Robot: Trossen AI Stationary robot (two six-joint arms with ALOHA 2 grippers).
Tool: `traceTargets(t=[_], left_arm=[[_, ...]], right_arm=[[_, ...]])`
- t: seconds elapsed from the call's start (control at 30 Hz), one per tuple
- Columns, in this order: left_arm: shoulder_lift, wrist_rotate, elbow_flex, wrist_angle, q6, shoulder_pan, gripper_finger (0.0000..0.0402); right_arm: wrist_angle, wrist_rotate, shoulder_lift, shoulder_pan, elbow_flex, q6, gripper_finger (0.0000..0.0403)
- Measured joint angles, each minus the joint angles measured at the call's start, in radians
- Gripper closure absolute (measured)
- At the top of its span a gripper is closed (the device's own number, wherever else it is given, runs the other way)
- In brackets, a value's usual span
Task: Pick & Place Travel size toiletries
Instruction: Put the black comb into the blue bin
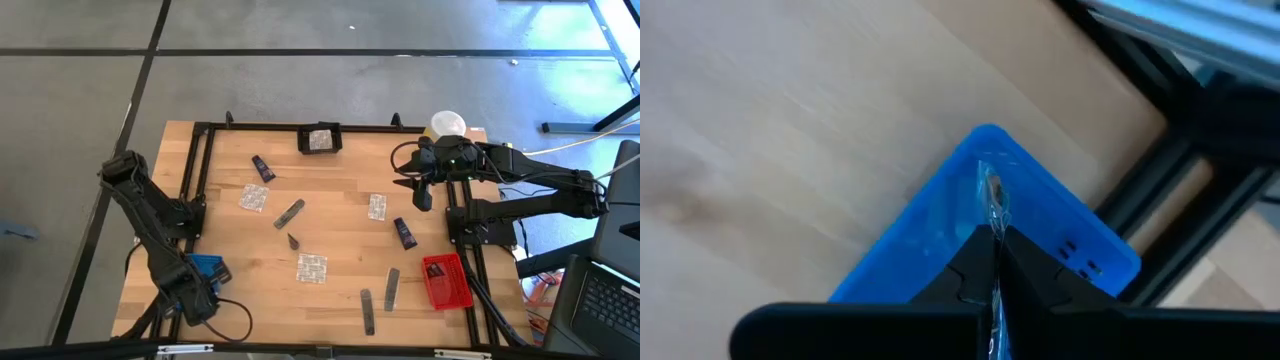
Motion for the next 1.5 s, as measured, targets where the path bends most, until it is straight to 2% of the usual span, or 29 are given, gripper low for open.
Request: traceTargets(t=[0.23,0.43,0.9,1.3,1.5], left_arm=[[-0.044,0.017,-0.125,0.103,0.083,-0.001,0.0398],[-0.064,0.017,-0.211,0.160,0.088,0.000,0.0398],[-0.064,-0.011,-0.219,0.186,0.051,0.009,0.0377],[-0.064,-0.012,-0.219,0.187,0.050,0.009,0.0382],[-0.063,-0.201,-0.220,0.277,0.040,0.007,0.0382]], right_arm=[[0.000,0.000,0.000,0.000,0.000,0.000,0.0238],[0.000,0.000,0.000,0.000,0.000,0.000,0.0226],[0.000,0.000,0.000,0.000,0.000,0.000,0.0209],[0.000,0.000,0.000,0.000,0.000,0.000,0.0228],[0.000,0.000,0.000,0.000,0.000,0.000,0.0239]])
